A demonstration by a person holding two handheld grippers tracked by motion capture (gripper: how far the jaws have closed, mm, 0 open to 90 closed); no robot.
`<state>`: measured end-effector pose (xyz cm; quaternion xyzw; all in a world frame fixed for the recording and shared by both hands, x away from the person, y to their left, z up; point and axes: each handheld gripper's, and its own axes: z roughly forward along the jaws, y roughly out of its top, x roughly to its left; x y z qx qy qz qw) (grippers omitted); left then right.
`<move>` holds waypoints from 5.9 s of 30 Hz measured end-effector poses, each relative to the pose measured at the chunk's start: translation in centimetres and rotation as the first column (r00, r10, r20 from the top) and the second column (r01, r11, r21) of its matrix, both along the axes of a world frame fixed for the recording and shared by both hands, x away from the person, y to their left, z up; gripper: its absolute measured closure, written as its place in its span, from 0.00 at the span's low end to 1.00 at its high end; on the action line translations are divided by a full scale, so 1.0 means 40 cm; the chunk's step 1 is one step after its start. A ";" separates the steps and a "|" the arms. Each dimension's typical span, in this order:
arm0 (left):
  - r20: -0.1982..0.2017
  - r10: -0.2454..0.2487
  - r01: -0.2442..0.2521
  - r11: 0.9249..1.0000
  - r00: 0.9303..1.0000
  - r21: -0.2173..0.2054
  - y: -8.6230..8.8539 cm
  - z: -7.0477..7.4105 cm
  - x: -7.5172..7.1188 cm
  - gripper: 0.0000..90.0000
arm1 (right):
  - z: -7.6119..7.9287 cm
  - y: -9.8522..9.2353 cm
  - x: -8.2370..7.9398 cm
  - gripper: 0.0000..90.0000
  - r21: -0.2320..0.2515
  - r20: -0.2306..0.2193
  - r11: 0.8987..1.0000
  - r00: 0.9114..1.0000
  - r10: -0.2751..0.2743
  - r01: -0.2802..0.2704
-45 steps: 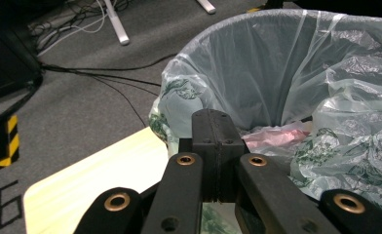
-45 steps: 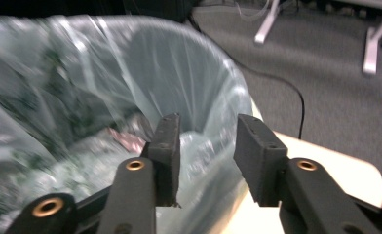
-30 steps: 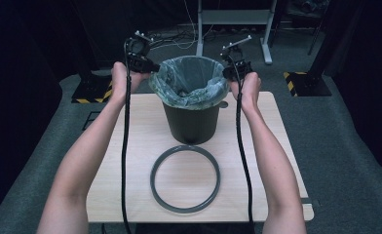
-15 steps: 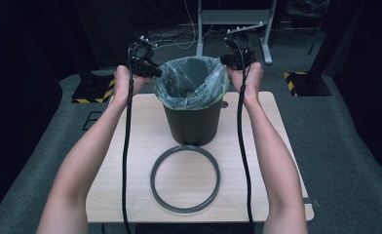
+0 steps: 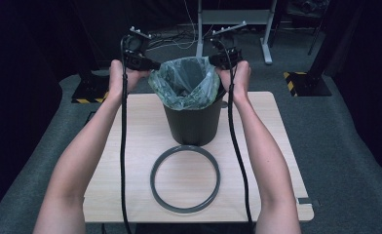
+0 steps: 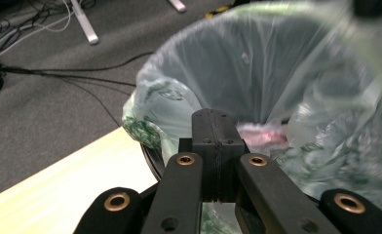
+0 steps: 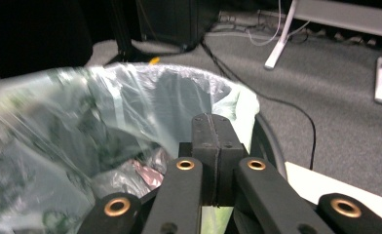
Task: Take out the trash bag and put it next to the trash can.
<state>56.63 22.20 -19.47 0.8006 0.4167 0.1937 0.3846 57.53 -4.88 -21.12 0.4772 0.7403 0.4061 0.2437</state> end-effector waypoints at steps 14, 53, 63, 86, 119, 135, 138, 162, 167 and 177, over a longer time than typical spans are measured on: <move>0.007 -0.072 0.072 0.997 0.997 -0.027 -0.088 0.028 0.014 0.99 | -0.020 0.046 -0.003 1.00 0.079 -0.037 0.992 0.994 0.105 -0.102; -0.029 -0.199 0.200 0.978 0.980 0.065 -0.190 -0.131 0.002 0.99 | -0.020 0.048 -0.018 1.00 0.129 -0.029 0.984 0.991 0.127 -0.123; 0.097 -0.148 0.144 0.989 0.984 0.046 -0.120 -0.026 0.009 0.99 | -0.027 0.028 -0.020 0.42 0.127 -0.067 0.958 0.961 0.267 -0.258; 0.100 -0.261 0.272 0.954 0.960 -0.125 -0.125 0.011 -0.016 0.83 | -0.089 0.119 0.013 1.00 0.057 -0.053 0.976 0.976 0.211 -0.208; -0.159 -0.212 0.213 0.977 0.964 -0.013 -0.153 -0.143 -0.019 0.38 | -0.013 0.024 0.000 1.00 0.289 0.000 0.954 0.997 0.080 -0.076; -0.104 -0.192 0.181 0.978 0.976 -0.105 -0.143 -0.137 0.023 0.18 | -0.006 0.112 -0.065 1.00 0.269 0.048 0.950 0.988 0.150 -0.157; -0.106 -0.169 0.162 0.984 0.980 -0.073 -0.146 -0.141 0.024 0.22 | 0.004 0.121 -0.075 1.00 0.281 0.073 0.946 0.986 0.148 -0.163; 0.068 -0.171 0.176 0.982 0.983 -0.063 -0.102 -0.136 -0.002 0.89 | -0.047 0.028 -0.053 0.75 0.126 0.009 0.987 0.995 0.098 -0.099; 0.081 -0.176 0.182 0.981 0.981 -0.070 -0.097 -0.129 -0.009 0.89 | -0.060 0.012 -0.079 0.37 0.095 -0.003 0.984 0.988 0.152 -0.151; 0.086 -0.212 0.212 0.977 0.973 0.016 -0.148 -0.133 -0.022 0.89 | -0.063 -0.019 -0.127 0.18 0.156 0.033 0.971 0.984 0.176 -0.179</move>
